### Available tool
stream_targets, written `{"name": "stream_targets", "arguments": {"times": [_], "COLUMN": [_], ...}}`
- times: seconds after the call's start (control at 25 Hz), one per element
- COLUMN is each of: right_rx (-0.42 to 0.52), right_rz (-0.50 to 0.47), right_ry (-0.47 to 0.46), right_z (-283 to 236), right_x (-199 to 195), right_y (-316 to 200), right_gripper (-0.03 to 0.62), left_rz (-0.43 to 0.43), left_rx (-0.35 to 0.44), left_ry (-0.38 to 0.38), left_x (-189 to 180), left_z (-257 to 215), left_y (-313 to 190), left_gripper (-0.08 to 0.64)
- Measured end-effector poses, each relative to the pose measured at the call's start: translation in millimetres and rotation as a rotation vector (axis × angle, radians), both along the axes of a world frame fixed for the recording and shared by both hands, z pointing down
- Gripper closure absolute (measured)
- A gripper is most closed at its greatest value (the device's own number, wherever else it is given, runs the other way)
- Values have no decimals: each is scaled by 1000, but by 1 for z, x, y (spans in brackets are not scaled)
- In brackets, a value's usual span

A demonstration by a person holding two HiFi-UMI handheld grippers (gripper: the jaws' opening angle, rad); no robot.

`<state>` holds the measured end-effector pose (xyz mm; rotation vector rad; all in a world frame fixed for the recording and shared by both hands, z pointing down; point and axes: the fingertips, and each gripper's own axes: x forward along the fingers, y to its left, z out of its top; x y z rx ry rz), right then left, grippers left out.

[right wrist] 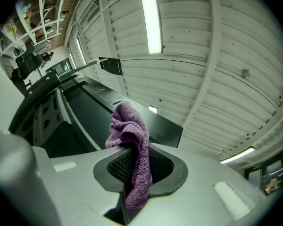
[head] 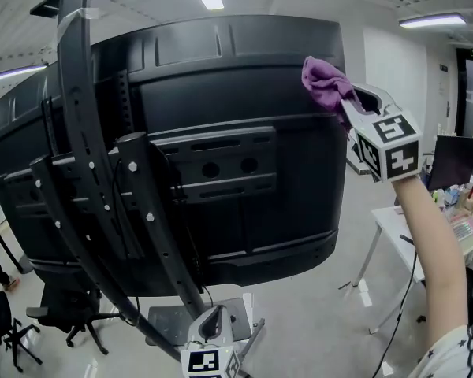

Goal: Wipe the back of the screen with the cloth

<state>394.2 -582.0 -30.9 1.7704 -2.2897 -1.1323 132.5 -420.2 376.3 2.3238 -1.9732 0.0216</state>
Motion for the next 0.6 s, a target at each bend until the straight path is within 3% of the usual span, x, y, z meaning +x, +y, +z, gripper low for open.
{"name": "stream_targets", "arguments": {"times": [0.24, 0.6], "right_rx": [-131, -381], "right_rz": [-47, -163], "right_ry": [-106, -206], "right_z": [128, 312], "right_x": [-27, -150], "right_y": [74, 205], "right_gripper": [538, 538], "left_rz": [-34, -107], "left_rx": [29, -4], "left_ry": [-2, -19], "left_x": [-60, -170], "left_z": [-8, 5], "left_y": [43, 153], "left_gripper": [552, 552]}}
